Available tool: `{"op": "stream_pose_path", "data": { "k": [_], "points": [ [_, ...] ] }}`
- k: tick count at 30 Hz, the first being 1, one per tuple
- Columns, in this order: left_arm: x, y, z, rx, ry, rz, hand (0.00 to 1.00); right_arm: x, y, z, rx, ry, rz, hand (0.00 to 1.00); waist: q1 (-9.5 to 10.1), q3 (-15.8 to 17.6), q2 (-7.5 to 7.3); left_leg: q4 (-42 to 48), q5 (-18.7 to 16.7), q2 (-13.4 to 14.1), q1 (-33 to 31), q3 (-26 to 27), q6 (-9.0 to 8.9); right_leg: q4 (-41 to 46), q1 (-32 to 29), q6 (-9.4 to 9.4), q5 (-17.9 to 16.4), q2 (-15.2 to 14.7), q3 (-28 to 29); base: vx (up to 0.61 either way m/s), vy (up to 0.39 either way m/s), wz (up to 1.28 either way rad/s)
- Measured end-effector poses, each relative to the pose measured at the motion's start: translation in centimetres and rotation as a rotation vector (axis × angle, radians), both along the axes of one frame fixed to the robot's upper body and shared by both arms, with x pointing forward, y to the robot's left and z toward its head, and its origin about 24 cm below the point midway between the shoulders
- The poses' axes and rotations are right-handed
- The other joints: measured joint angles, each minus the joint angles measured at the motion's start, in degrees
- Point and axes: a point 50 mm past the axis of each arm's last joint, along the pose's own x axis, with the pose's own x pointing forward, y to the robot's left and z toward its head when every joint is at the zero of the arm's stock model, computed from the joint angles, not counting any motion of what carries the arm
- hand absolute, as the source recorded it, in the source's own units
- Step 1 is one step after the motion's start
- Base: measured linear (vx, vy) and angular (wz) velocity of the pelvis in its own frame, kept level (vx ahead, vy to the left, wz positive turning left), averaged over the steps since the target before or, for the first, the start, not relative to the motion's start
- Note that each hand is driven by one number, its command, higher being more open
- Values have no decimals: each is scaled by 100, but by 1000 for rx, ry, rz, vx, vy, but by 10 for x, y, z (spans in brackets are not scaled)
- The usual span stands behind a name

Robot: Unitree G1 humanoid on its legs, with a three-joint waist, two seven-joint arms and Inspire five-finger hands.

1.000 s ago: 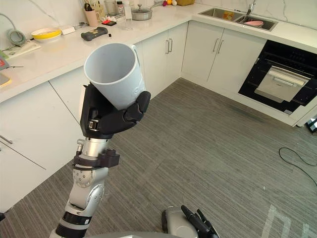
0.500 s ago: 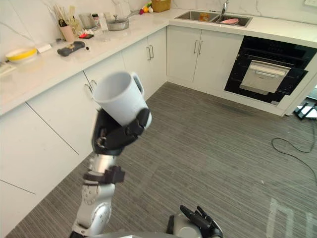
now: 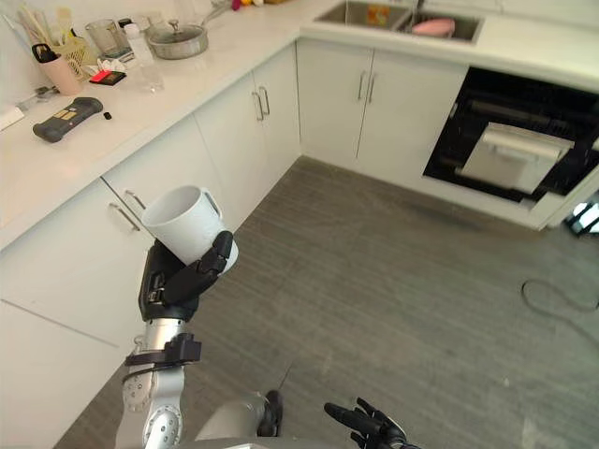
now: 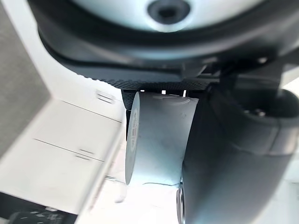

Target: Walk over to the sink, pick up the cup, carry it to the dishwasher, place the cup inside the dishwasher, then close the dishwasher door

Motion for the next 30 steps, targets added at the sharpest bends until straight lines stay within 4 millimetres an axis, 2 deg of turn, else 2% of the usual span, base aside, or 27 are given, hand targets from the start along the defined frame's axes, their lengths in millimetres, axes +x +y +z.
{"op": "stream_pose_path", "data": {
  "k": [1, 2, 3, 4, 6, 7, 9, 10, 11, 12, 13, 14, 15, 16, 17, 18, 19, 20, 21, 22, 23, 24, 26, 27, 28, 29, 30],
  "points": [
    [0, 3, 0, 22, 8, -2, 0, -2, 6, -1, 4, 0, -11, 100, -11, -122, -186, -31, -293, -168, 279, -10, 71, 827, -262, 435, 697, -324, -171, 444, 55, -5],
    [-1, 1, -1, 15, 10, -4, 0, -4, 7, -1, 0, 3, -16, 100, -37, -140, -205, -230, -437, -193, 624, -4, 32, 1433, -503, 52, 1337, -544, -381, 479, 36, -22],
    [0, 0, 1, 17, 2, 3, 0, 4, 6, 2, -16, -37, -9, 100, -85, -144, -137, -540, -485, -185, 961, 19, 28, 2105, -1067, -340, 874, -636, -406, 469, 68, -27],
    [2, -2, 3, 24, -7, 5, 0, 12, 5, 5, -27, -82, -7, 100, -179, -113, -78, -769, -482, -157, 1185, -8, 13, 2315, -1503, -506, 441, -599, -411, 446, 70, -21],
    [5, -8, 5, 40, -11, -2, 0, 27, 6, 13, -47, -161, -7, 100, -378, -24, 74, -1132, -476, 3, 1637, -68, -72, 1956, -2172, -504, -142, -365, -580, 494, 7, 0],
    [8, -15, 8, 47, -24, -35, 0, 30, 8, 18, -67, -203, -12, 100, -518, 5, 137, -1347, -544, 140, 1978, -124, -176, 1129, -2557, -547, -363, -237, -947, 569, -56, 8],
    [11, -20, 10, 49, -38, -66, 0, 34, 11, 22, -86, -226, -37, 100, -612, 26, 167, -1406, -665, 233, 2219, -131, -371, -71, -2728, -598, -333, -153, -1333, 468, -91, 2],
    [11, -23, 11, 50, -46, -89, 0, 36, 12, 24, -109, -230, -57, 100, -628, 54, 211, -1400, -806, 295, 2442, -81, -567, -1105, -2773, -714, -101, -37, -1525, 556, -146, -12],
    [10, -25, 11, 56, -54, -109, 0, 37, 13, 26, -127, -235, -76, 100, -627, 61, 219, -1351, -999, 274, 2648, -16, -717, -2129, -2712, -858, 572, 60, -1617, 566, -161, -15],
    [9, -25, 12, 58, -59, -116, 0, 36, 13, 27, -135, -241, -85, 100, -632, 55, 201, -1292, -1143, 223, 2754, 14, -743, -2480, -2697, -988, 1065, 60, -1638, 705, -197, -25],
    [7, -25, 10, 53, -60, -109, 0, 36, 7, 31, -169, -256, -94, 100, -620, 53, 324, -1189, -1516, 235, 3036, 110, -756, -2329, -2713, -1508, 1657, 101, -1596, 475, -134, -44],
    [5, -26, 7, 35, -44, -95, 0, 40, 3, 33, -190, -266, -88, 100, -621, 53, 573, -1115, -1628, 428, 3104, 186, -768, -2140, -2765, -1558, 1588, 294, -1616, 663, -192, -67],
    [4, -27, 6, 29, -42, -90, 0, 46, 1, 38, -207, -304, -98, 100, -640, 39, 685, -816, -1649, 517, 3084, 289, -791, -1889, -2806, -1526, 1122, 409, -1514, 494, -186, -73],
    [4, -27, 7, 33, -49, -92, 0, 47, 0, 42, -230, -353, -113, 100, -654, 38, 715, -168, -1648, 598, 2942, 335, -792, -1729, -2757, -1487, 808, 512, -1415, 593, -231, -59],
    [4, -28, 8, 37, -51, -95, 0, 48, -1, 45, -246, -382, -127, 100, -664, 57, 730, 390, -1629, 723, 2780, 358, -811, -1703, -2659, -1493, 673, 599, -1379, 385, -177, -46],
    [4, -29, 9, 32, -57, -97, 0, 48, -6, 54, -278, -445, -161, 100, -687, 155, 789, 1806, -1346, 1070, 2366, 383, -947, -1693, -2346, -1560, 408, 771, -1375, 483, -201, -32],
    [2, -31, 10, 23, -62, -103, 0, 47, -13, 66, -318, -516, -197, 100, -732, 228, 773, 3394, -483, 1406, 1746, 271, -1022, -1636, -2072, -1597, 172, 901, -1314, 472, -180, -28],
    [2, -33, 10, 18, -64, -109, 0, 47, -17, 73, -341, -554, -212, 100, -723, 231, 790, 4121, -307, 1548, 1373, 175, -1050, -1618, -1967, -1580, 94, 986, -1275, 565, -182, -47],
    [0, -35, 10, 9, -67, -113, 0, 50, -23, 86, -385, -634, -243, 100, -634, 241, 805, 5139, -333, 1749, 726, 28, -1017, -1664, -1722, -1585, -50, 1165, -1100, 455, -107, -76],
    [-2, -34, 9, 9, -64, -116, 0, 55, -29, 101, -427, -725, -273, 100, -545, 253, 795, 5480, -442, 1811, 194, -90, -959, -1830, -1456, -1584, -128, 1285, -889, 459, -99, -88],
    [-4, -34, 8, 10, -63, -115, 0, 58, -30, 109, -445, -772, -289, 100, -523, 253, 789, 5430, -547, 1851, -18, -85, -922, -1950, -1309, -1579, -140, 1327, -772, 468, -79, -96],
    [-8, -33, 6, 9, -65, -112, 0, 64, -32, 126, -470, -870, -319, 100, -490, 262, 752, 5040, -819, 1906, -348, 2, -873, -2198, -1008, -1559, -143, 1372, -488, 492, -42, -110],
    [-13, -33, 6, 5, -78, -113, 0, 74, -33, 151, -479, -1008, -343, 100, -386, 243, 738, 3783, -1160, 1921, -468, 251, -790, -2445, -647, -1532, -127, 1376, 16, 516, 13, -123],
    [-16, -32, 10, -4, -95, -101, 0, 83, -29, 167, -468, -1094, -339, 100, -369, 229, 723, 2460, -1202, 1810, -398, 222, -759, -2479, -489, -1446, -175, 1360, 375, 643, 153, -146],
    [-20, -32, 14, -14, -117, -89, 0, 91, -25, 183, -453, -1175, -331, 100, -295, 200, 725, 1120, -1132, 1651, -267, -107, -819, -2410, -444, -1289, -266, 1340, 772, 645, 196, -157],
    [-22, -32, 16, -18, -125, -83, 0, 95, -23, 189, -446, -1209, -326, 100, -262, 195, 718, 631, -952, 1572, -231, -349, -871, -2341, -431, -1175, -336, 1316, 962, 647, 263, -174],
    [-26, -31, 16, -21, -125, -72, 0, 99, -20, 197, -430, -1253, -318, 100, -233, 181, 677, 244, -424, 1396, -90, -651, -916, -2151, -376, -883, -514, 1211, 1289, 442, 212, -144]
  ]
}}
